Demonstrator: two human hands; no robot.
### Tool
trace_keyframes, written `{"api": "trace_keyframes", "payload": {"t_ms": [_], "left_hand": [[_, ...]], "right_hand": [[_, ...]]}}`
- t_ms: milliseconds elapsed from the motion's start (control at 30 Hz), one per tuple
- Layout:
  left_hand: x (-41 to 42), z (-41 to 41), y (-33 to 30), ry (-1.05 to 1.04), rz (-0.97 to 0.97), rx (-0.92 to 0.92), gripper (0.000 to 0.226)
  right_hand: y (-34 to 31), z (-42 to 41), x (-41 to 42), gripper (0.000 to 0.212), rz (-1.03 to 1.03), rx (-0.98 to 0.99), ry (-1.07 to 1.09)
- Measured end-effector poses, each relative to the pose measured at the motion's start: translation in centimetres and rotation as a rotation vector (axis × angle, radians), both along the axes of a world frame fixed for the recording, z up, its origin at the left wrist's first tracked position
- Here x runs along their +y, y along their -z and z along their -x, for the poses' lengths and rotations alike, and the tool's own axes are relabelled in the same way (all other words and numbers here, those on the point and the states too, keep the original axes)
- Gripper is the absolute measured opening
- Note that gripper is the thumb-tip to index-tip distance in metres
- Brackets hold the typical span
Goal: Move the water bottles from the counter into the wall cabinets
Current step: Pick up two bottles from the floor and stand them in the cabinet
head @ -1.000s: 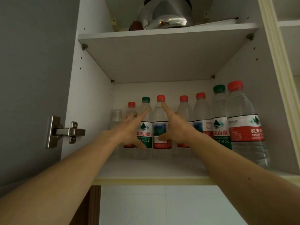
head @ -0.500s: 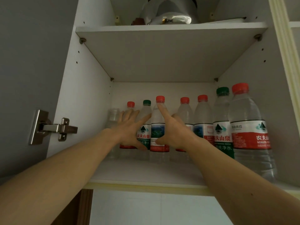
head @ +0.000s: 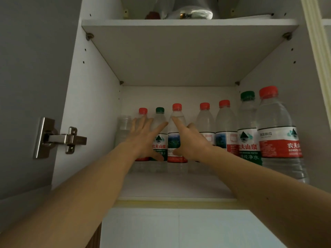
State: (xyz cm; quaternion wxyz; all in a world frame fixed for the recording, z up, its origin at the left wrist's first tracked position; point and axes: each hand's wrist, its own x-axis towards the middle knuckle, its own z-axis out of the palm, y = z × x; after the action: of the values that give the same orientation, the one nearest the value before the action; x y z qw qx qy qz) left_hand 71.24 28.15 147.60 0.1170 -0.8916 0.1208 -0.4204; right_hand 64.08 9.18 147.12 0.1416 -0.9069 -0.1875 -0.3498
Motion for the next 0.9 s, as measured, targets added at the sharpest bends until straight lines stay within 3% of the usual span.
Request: {"api": "trace_keyframes", "payload": {"t_ms": [100,233,400,600,900], "left_hand": [[-0.1,-0.2,0.0,-0.031,-0.011,-0.004,0.135],[0.1,-0.1,-0.2,-0.013,-0.01,0.017,0.135],[0.6,0.1,-0.1,0.039,-0.007,0.018,0.139],[0.5,0.8,0.0,-0.012,-0.045,0.022,0.149],[-0.2,0.3,0.4,-0.125,-0.093,-0.027,0.145]], "right_hand": [[-0.2,-0.4,0.3,0.114,0.124,-0.04,0.092],[-1.0,-1.0,0.1,0.129,0.428,-0.275,0.362],[-1.3,-1.7,-0.3,0.151,0.546,-0.247,0.412],[-1.2,-2.3,-0.4,0.15,0.586,-0.249,0.449],[-0.5,-3.6,-0.2,0.136,0.699,-0.327,0.559]]}}
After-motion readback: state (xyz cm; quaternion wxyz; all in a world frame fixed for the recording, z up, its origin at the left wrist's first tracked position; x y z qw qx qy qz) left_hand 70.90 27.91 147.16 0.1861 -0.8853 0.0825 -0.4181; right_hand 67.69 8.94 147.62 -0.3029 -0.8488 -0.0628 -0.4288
